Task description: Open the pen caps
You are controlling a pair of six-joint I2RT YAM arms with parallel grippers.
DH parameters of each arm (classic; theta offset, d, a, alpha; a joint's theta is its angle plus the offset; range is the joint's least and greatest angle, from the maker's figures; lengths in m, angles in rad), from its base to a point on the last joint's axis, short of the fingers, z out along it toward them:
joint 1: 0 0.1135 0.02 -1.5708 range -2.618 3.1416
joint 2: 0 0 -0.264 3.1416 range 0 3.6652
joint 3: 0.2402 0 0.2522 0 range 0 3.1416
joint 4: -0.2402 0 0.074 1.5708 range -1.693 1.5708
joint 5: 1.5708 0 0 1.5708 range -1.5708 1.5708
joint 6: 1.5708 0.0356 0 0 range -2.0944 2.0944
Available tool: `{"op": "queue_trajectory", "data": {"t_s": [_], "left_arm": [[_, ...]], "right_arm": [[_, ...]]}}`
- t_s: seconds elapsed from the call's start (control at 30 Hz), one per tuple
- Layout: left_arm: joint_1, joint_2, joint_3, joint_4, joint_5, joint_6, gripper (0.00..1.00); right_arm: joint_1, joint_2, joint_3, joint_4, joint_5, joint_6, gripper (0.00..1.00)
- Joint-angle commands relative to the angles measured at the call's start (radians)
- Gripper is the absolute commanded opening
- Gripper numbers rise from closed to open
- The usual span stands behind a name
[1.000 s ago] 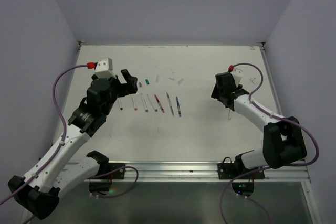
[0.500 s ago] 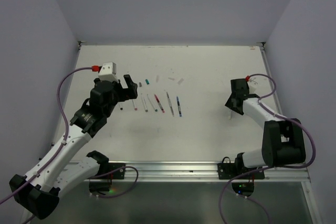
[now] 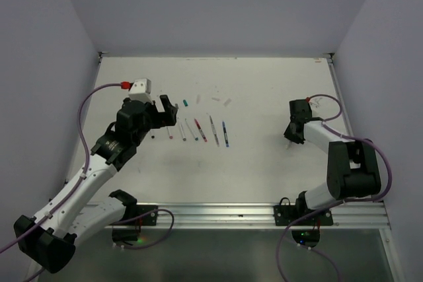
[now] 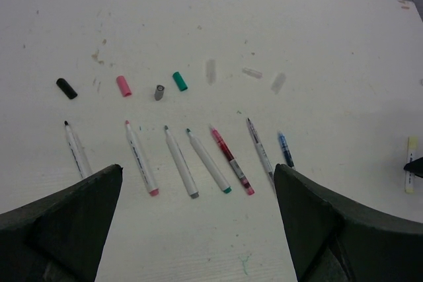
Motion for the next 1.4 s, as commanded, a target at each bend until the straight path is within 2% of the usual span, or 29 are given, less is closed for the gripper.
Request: {"op": "queue_trajectory", "data": {"t_s": [0.0, 0.13, 0.27, 0.4, 0.53, 0.67, 0.8, 1.07, 1.37], "left_arm": [[0.007, 0.015, -0.010, 0.047, 0.067, 0.016, 1.00], [0.007, 0.047, -0.008, 0.076, 0.152, -0.002, 1.00], [0.007, 0.102, -0.004, 0.134, 0.297, -0.045, 1.00], [0.007, 0.165, -0.004, 0.244, 0.422, -0.099, 1.00], [-0.003, 0.243, 0.006, 0.355, 0.519, -0.166, 0.99], [-0.034, 0.341, 0.016, 0.452, 0.532, -0.223, 0.98], [-0.069, 0.412, 0.047, 0.524, 0.518, -0.283, 0.96], [-0.114, 0.467, 0.082, 0.525, 0.409, -0.331, 0.85], [-0.139, 0.477, 0.069, 0.536, 0.378, -0.335, 0.64]], "right_arm": [[0.006, 0.024, -0.010, 0.036, -0.096, -0.025, 0.08], [0.058, -0.033, -0.017, 0.110, -0.202, -0.083, 0.00], [0.242, -0.123, -0.011, 0.221, -0.232, -0.139, 0.00], [0.371, -0.208, -0.046, 0.418, -0.352, -0.146, 0.00], [0.487, -0.248, -0.016, 0.499, -0.387, -0.188, 0.00], [0.592, -0.272, -0.008, 0.593, -0.403, -0.214, 0.00], [0.647, -0.249, 0.012, 0.604, -0.398, -0.229, 0.00], [0.721, -0.214, 0.018, 0.628, -0.371, -0.241, 0.00], [0.742, -0.183, 0.024, 0.647, -0.352, -0.241, 0.00]]}}
